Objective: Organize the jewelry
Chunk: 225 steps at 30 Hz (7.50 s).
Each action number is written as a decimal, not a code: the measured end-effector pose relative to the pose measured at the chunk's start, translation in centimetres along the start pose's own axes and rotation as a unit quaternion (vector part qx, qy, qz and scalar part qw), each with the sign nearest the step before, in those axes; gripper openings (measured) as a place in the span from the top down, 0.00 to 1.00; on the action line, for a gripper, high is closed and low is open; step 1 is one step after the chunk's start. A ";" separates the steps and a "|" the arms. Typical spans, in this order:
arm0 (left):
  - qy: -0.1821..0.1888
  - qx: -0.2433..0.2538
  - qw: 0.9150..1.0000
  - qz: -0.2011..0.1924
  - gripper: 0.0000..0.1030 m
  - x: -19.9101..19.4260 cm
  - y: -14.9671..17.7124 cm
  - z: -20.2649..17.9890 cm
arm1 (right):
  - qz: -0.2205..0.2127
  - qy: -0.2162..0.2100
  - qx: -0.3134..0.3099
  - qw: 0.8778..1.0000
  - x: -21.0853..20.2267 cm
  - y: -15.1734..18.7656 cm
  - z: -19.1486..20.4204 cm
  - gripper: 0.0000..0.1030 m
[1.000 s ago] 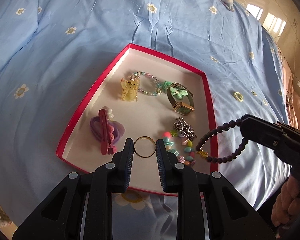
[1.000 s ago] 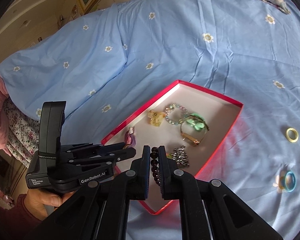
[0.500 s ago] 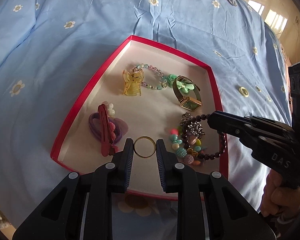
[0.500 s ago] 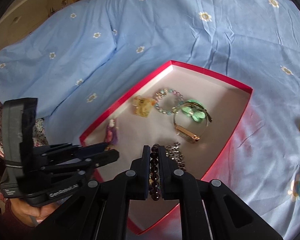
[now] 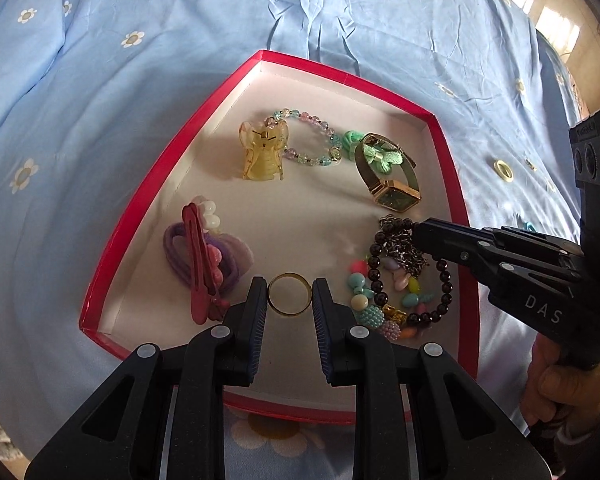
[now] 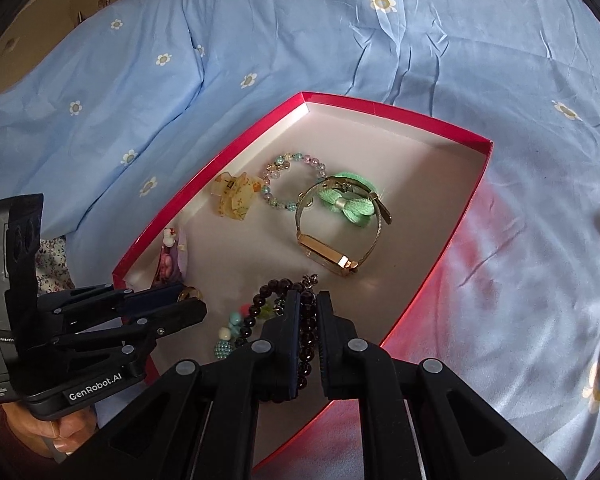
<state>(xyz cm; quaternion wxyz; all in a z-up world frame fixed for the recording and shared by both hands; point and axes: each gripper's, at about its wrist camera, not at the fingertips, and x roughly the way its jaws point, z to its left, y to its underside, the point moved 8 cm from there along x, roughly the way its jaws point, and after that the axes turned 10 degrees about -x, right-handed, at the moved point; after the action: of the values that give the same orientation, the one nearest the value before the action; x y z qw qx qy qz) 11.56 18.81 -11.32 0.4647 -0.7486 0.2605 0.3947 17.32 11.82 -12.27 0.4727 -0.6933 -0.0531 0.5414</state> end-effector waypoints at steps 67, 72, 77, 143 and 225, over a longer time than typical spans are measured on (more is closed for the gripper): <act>-0.042 -0.073 0.994 -0.065 0.12 -6.3 2.7 2.4 | -0.095 -0.050 0.026 0.994 -6.2 2.6 2.0 0.20; -0.051 -0.085 0.992 -0.078 0.10 -7.0 3.4 3.1 | -0.103 -0.037 0.020 0.994 -6.6 3.2 2.3 0.18; -0.053 -0.082 0.991 -0.089 0.10 -8.0 4.1 3.1 | -0.109 -0.017 0.017 0.994 -7.4 3.9 2.2 0.17; -0.138 -0.004 0.975 -0.174 0.00 -10.4 5.9 1.2 | -0.143 0.063 -0.042 0.987 -9.5 6.8 2.3 0.00; -0.134 0.005 0.975 -0.176 0.00 -10.5 6.0 0.9 | -0.150 0.054 -0.046 0.986 -10.8 6.2 3.6 0.00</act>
<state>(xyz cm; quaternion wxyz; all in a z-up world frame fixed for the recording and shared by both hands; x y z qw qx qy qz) 0.88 17.25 -5.77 0.5615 -0.7205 0.0620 0.4021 7.35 4.31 -9.00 0.5181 -0.7266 -0.1557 0.4235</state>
